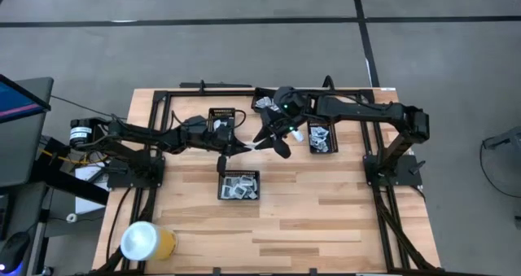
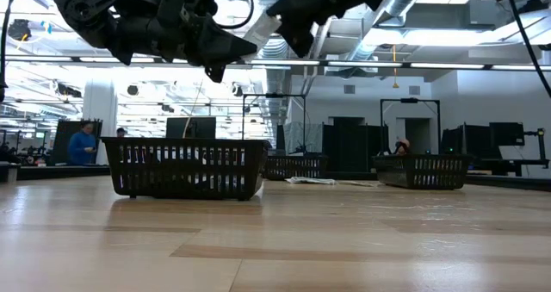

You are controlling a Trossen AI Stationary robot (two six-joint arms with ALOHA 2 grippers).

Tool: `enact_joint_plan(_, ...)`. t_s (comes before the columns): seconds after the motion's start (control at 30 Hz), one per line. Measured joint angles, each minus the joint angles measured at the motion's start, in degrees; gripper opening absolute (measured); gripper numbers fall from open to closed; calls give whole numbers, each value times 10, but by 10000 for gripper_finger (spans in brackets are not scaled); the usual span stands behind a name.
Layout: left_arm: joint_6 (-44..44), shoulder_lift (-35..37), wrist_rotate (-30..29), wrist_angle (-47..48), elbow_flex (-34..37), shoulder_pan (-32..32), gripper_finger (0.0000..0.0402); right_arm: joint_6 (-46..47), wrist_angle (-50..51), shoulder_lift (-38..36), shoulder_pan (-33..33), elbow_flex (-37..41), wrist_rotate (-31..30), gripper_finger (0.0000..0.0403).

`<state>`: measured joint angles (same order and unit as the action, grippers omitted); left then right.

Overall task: Pick & Place First Aid Supplies
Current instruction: Put the green bandage into the left black bin

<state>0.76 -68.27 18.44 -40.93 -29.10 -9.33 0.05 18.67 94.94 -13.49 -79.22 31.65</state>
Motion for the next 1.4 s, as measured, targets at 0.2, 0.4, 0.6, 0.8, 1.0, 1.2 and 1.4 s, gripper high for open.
enact_joint_plan(0.2, -31, 0, -25, 28, 0, -14, 7, 0, 77, 0, -3, 0, -98, 171)
enact_joint_plan(0.4, -106, 0, -259, 91, 0, -14, 7, 0, 146, 0, -5, 0, -218, 192)
enact_joint_plan(0.6, -235, 0, -485, 231, 0, -12, 8, 0, 174, 0, -6, 0, -260, 191)
enact_joint_plan(0.8, -258, 0, -486, 235, 0, -20, 8, -3, 174, 0, -5, 0, -258, 179)
enact_joint_plan(1.0, -310, 0, -488, 316, 0, -54, 10, -16, 169, 0, -7, 0, -258, 170)
enact_joint_plan(1.2, -313, 0, -448, 349, 0, -77, 42, -16, 169, 0, -9, 0, -258, 163)
enact_joint_plan(1.4, -312, 0, -444, 345, 0, -78, 100, -17, 169, 0, -9, 0, -260, 155)
